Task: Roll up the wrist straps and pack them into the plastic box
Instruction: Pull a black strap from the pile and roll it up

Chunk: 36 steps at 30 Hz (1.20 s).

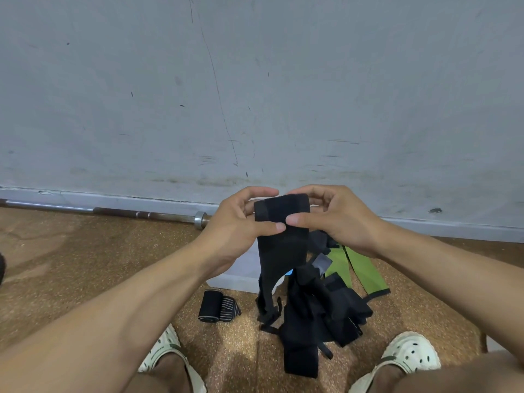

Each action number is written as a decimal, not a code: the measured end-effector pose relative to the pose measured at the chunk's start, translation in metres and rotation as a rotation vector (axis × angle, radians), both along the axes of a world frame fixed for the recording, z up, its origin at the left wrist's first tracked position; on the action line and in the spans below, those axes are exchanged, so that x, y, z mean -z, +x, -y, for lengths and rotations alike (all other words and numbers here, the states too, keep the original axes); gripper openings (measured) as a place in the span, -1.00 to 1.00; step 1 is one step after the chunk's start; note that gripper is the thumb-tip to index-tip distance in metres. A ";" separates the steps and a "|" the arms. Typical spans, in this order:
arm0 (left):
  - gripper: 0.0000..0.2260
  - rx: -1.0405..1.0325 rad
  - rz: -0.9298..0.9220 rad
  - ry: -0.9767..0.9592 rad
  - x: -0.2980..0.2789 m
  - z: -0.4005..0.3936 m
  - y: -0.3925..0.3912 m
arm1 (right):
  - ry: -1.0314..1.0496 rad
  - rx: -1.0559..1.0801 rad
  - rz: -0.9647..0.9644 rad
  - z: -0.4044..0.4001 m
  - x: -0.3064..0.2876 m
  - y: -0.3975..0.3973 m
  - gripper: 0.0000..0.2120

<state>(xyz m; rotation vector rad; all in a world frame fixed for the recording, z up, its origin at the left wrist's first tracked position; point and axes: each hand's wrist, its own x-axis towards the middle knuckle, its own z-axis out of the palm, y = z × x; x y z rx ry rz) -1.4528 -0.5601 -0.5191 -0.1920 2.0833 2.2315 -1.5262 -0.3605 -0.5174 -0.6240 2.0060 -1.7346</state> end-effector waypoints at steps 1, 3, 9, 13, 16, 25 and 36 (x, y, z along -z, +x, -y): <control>-0.56 -0.002 0.003 0.002 0.000 0.000 0.000 | -0.007 0.020 -0.012 0.000 0.001 0.000 -0.60; -0.60 0.033 0.024 0.033 -0.001 0.000 0.000 | -0.013 0.059 -0.039 0.001 0.001 -0.001 -0.57; -0.69 0.120 0.051 0.073 0.000 -0.001 0.002 | -0.086 0.111 -0.056 0.003 -0.003 0.000 -0.64; -0.71 0.059 0.028 0.078 0.000 -0.002 -0.001 | -0.041 0.105 -0.106 0.003 -0.004 0.001 -0.70; -0.70 0.013 0.037 0.097 0.000 -0.004 -0.003 | -0.028 0.116 -0.181 0.004 -0.006 0.002 -0.71; -0.47 0.070 0.159 0.230 -0.003 -0.007 -0.002 | -0.114 0.155 -0.337 0.005 -0.002 0.008 -0.71; -0.68 0.075 0.138 0.173 -0.007 -0.004 -0.001 | -0.031 0.112 -0.286 0.004 -0.006 0.003 -0.68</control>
